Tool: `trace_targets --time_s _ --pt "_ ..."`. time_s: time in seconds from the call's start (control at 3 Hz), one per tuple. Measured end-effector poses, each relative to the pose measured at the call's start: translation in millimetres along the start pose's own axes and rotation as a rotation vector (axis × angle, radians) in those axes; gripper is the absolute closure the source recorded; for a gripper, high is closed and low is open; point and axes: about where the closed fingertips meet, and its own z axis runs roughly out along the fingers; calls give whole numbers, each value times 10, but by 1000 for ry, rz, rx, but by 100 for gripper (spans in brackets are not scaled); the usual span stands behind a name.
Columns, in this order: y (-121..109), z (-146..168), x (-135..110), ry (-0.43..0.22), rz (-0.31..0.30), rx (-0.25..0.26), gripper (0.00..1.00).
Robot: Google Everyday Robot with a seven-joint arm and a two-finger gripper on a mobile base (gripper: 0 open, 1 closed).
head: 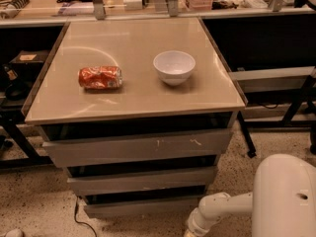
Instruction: Close bottom drawer
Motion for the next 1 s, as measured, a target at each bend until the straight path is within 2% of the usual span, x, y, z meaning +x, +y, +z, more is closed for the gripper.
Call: trace_targets --time_s 0.33,0.67,1.0 --pt "0 0 0 0 0 0 64" --pt "-95 18 -90 12 -24 6 88" --pt "-272 -7 -226 22 -55 49 100"
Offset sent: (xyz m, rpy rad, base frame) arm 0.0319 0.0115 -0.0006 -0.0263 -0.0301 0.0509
